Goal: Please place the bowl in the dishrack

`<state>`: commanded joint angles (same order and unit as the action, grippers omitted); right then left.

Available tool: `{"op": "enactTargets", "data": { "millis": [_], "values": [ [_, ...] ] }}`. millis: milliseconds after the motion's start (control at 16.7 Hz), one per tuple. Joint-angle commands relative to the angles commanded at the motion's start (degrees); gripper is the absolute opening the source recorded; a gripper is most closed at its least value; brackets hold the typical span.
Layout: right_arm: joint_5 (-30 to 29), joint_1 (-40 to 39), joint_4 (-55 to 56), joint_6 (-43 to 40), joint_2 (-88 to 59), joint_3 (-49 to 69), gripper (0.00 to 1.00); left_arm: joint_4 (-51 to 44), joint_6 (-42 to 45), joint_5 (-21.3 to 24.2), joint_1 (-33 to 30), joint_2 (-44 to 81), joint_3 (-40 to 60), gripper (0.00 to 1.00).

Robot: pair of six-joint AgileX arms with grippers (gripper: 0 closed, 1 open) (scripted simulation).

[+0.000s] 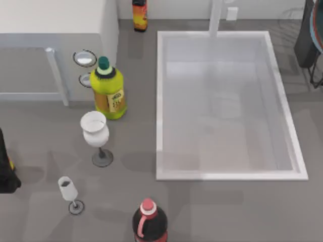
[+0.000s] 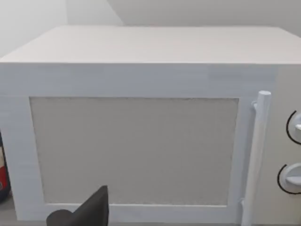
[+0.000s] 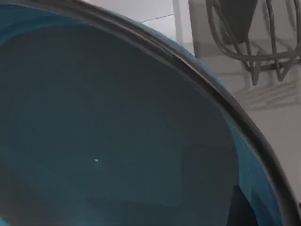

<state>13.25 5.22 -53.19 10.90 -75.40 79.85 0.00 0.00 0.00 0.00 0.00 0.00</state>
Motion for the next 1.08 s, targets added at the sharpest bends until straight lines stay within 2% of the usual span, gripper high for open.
{"op": "enactTargets", "data": {
  "millis": [300,540,720,1080],
  "values": [
    [11.7,16.8,26.6,-5.5,8.8,-8.0,0.00,0.0,0.0,0.0,0.0,0.0,0.0,1.00],
    [19.2,27.3,40.5,-8.9,15.8,-12.7,0.00,0.0,0.0,0.0,0.0,0.0,0.0,1.00],
    [21.9,30.9,44.6,-9.9,18.6,-14.1,0.00,0.0,0.0,0.0,0.0,0.0,0.0,1.00],
    [21.7,30.6,45.4,-9.9,17.8,-13.9,0.00,0.0,0.0,0.0,0.0,0.0,0.0,1.00]
  ]
}}
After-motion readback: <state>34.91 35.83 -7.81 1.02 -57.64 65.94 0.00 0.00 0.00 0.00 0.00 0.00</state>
